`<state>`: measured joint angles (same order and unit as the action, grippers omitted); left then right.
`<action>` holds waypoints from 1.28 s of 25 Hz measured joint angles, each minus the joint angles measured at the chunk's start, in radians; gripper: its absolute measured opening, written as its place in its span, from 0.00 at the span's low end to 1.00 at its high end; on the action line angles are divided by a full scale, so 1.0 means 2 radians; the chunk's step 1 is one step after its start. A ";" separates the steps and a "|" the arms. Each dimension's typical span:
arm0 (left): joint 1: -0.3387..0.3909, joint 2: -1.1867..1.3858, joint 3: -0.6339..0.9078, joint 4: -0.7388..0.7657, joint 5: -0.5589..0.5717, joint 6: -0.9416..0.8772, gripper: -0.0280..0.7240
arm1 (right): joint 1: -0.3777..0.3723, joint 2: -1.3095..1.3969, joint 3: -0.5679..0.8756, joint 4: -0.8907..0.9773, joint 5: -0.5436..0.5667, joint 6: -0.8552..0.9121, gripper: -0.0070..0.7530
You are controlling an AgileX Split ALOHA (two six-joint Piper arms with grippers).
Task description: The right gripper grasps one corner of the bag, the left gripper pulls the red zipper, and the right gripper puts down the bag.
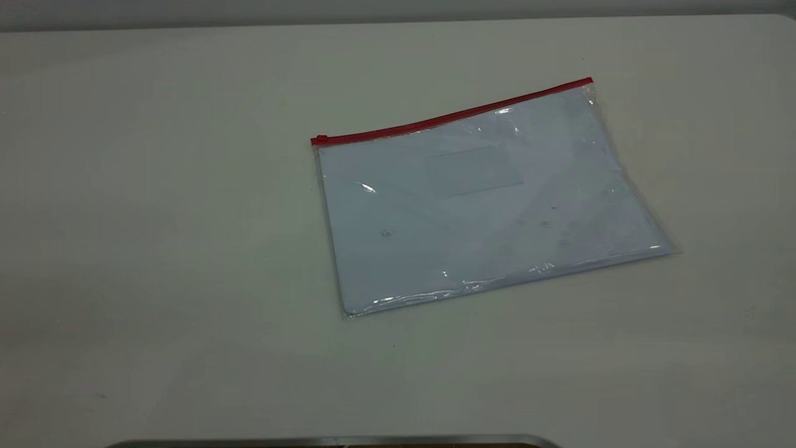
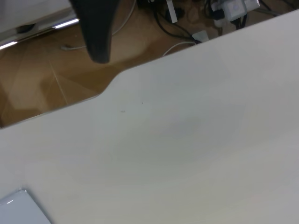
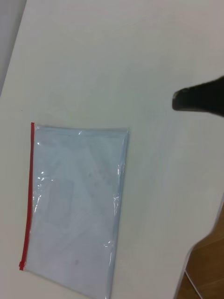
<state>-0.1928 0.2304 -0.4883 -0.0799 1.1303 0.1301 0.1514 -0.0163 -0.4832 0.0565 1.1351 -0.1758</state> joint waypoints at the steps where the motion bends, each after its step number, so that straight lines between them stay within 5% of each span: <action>1: 0.001 0.000 0.000 0.000 0.000 0.000 0.82 | 0.000 0.000 0.000 0.000 0.000 0.000 0.73; 11: 0.101 -0.053 0.000 0.008 0.000 0.003 0.82 | 0.000 0.000 0.000 0.000 0.000 0.000 0.73; 32: 0.103 -0.124 0.000 0.001 0.002 -0.010 0.82 | 0.000 0.000 0.000 0.000 0.000 0.000 0.73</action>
<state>0.0137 -0.0185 -0.4883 -0.0777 1.1346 0.1106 0.1514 -0.0163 -0.4832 0.0565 1.1351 -0.1758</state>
